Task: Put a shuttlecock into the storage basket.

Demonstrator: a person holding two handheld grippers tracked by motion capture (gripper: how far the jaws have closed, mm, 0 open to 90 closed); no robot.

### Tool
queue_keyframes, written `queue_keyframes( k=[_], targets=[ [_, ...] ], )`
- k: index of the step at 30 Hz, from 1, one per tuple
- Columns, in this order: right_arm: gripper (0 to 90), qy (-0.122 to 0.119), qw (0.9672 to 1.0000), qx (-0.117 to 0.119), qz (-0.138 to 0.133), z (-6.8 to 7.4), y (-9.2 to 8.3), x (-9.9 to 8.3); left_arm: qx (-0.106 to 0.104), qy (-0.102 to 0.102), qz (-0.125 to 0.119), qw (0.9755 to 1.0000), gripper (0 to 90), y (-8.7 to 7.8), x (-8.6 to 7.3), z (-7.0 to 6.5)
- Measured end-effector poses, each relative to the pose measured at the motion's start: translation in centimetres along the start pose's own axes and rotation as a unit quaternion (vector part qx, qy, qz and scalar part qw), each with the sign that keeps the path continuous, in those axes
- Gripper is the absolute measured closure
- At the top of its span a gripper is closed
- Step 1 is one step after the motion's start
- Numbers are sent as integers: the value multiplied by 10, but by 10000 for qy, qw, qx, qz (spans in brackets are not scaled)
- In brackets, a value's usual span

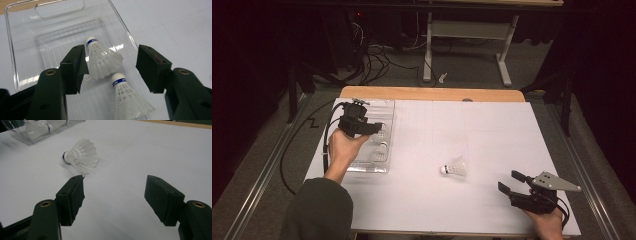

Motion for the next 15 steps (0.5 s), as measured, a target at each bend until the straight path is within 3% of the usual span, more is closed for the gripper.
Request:
queue_keyframes(
  k=[15],
  targets=[
    [323, 23, 10000, -7, -18, 0, -1, 0, -50, 57, -180, 9998, 400, -4, -7, -7]
  ],
)
Point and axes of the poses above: each handheld gripper's, and its own axes: y roughly forward along the jaws, x roughly out of its top, z roughly to its left, the point moved 7 cm from there along y, roughly forward along the jaws, and after that the axes turned 3 degrees about y, right-handed, at the moved point
